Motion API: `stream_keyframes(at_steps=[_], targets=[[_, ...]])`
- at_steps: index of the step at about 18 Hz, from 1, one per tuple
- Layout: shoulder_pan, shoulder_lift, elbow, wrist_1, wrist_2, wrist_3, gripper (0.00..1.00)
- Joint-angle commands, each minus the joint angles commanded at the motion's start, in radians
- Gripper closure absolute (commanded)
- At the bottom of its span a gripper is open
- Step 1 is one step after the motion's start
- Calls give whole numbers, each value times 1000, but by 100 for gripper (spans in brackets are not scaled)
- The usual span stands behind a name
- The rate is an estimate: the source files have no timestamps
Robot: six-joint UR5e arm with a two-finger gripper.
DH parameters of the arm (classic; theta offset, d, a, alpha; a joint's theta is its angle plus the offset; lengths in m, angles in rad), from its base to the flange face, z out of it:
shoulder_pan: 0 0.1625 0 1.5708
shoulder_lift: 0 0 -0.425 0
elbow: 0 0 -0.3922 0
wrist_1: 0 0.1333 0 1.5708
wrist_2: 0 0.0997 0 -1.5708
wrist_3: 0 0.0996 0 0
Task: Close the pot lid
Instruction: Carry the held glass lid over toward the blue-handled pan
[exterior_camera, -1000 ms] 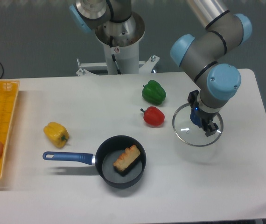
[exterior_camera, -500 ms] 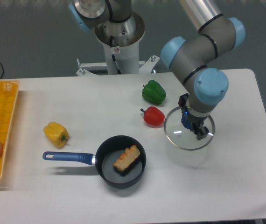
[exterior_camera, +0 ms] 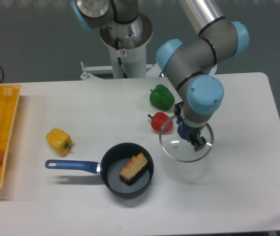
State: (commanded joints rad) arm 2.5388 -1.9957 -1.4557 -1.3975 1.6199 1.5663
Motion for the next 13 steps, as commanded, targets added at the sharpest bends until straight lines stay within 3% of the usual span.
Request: stream_keyframes(at_steps=[13], targets=[[-91, -2, 2, -46, -66, -192, 38]])
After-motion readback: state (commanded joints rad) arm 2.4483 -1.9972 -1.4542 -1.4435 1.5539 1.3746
